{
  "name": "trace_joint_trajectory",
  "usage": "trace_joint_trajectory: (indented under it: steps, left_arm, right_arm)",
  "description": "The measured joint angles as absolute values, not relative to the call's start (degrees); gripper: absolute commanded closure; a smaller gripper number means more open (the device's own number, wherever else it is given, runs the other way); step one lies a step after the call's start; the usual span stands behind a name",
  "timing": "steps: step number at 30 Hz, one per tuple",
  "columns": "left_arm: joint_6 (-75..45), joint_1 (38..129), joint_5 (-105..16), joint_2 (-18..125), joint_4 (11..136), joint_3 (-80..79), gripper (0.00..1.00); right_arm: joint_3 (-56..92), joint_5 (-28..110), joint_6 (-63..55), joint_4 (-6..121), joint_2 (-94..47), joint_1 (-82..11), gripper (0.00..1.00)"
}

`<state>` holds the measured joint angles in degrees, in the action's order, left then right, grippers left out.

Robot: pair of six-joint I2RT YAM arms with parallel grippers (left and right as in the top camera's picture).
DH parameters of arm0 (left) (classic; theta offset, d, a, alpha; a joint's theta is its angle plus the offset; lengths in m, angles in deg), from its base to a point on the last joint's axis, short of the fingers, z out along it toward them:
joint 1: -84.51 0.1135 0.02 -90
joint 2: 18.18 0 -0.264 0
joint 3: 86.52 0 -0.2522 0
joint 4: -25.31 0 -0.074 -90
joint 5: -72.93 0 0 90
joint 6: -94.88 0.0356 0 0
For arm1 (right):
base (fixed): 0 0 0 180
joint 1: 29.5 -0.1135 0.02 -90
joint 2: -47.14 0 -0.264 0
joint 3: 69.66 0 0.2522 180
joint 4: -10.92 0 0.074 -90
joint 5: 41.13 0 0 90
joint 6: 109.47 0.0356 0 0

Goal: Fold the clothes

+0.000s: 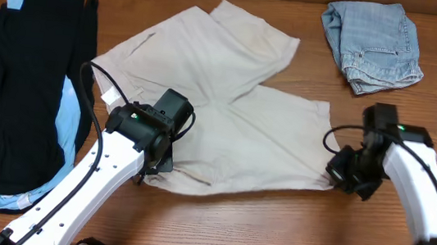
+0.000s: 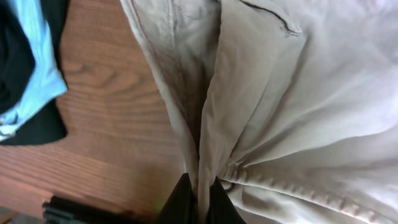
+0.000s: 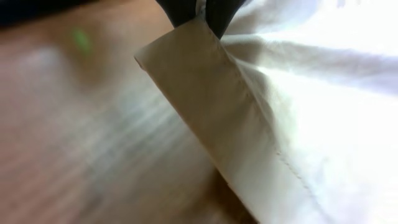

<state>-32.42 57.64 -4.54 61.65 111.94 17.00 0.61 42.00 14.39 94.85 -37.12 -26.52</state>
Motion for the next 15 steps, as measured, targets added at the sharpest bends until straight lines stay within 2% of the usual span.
trace_joint_trajectory:
  steps: [15]
  left_arm:
    - [-34.60, 57.64, -19.66, 59.90, 115.69, 27.23, 0.96]
  right_arm:
    - [-1.92, 40.43, 15.14, 103.86, -12.65, -26.54, 0.96]
